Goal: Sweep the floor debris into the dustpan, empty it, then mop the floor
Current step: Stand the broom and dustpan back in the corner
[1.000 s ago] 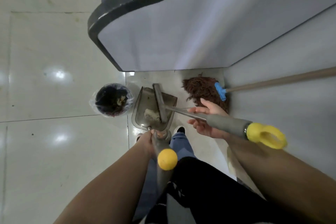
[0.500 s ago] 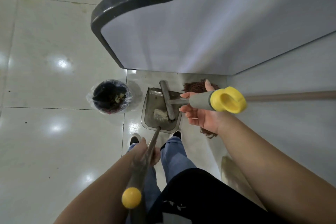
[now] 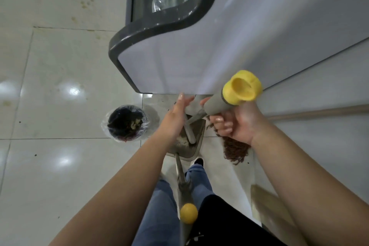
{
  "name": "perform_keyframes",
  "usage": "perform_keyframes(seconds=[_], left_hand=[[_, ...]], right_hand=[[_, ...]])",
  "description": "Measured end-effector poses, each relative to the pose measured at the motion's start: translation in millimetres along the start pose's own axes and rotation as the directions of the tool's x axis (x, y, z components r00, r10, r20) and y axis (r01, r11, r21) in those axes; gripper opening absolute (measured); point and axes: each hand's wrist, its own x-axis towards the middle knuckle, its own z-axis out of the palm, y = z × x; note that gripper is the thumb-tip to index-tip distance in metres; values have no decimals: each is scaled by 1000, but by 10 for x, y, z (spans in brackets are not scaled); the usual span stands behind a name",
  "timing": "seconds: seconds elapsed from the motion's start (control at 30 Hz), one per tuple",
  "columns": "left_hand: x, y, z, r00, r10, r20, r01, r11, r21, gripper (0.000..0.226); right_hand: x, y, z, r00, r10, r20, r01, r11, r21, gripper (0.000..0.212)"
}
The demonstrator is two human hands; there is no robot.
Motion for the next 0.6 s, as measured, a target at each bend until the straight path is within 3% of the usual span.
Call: perform_keyframes(seconds=[0.07, 0.13, 0.23, 0.33, 0.47, 0.6], left_hand=[[28, 149, 42, 996, 37, 75, -39, 999, 32, 43], [120, 190, 109, 991, 3, 133, -12, 998, 68, 40], [309, 211, 213, 991, -102, 91, 101, 995, 10, 44], [485, 202, 185, 988, -153, 12, 154, 985, -78, 60], [717, 395, 189, 988, -154, -6, 152, 980, -127, 64], [957, 604, 211, 984, -180, -12, 175, 969, -176, 65]], right_hand=[[-23, -222, 26, 998, 53, 40, -51, 998, -46, 88], [16, -458, 69, 996, 88, 5, -86, 985, -153, 86], [173, -705, 163, 996, 70, -58, -85, 946, -312, 84], [376, -778, 237, 995, -14, -100, -10, 970, -242, 92], [584, -797, 298, 971, -172, -168, 171, 985, -19, 84], [727, -852, 306, 917, -339, -211, 319, 940, -124, 76]])
